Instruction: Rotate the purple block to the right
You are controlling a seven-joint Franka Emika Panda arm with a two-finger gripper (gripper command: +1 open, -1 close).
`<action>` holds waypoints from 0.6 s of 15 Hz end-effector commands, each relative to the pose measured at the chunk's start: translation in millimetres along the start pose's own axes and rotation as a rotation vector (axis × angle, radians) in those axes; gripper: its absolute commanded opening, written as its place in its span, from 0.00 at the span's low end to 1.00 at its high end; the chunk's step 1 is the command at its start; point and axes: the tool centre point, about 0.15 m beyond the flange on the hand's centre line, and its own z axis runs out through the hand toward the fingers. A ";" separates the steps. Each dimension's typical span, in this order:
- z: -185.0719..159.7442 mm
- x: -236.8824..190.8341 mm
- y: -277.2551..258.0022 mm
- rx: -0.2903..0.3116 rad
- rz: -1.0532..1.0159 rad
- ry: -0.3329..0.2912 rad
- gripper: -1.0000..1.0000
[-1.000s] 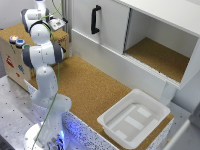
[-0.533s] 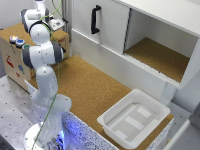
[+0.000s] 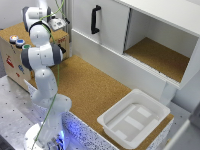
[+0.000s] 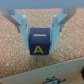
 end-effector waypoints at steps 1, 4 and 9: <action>8.3 12.0 -22.3 -0.097 0.239 -0.101 0.00; 2.9 26.7 -34.9 -0.166 0.414 -0.124 0.00; 8.8 43.3 -40.6 -0.234 0.729 -0.164 0.00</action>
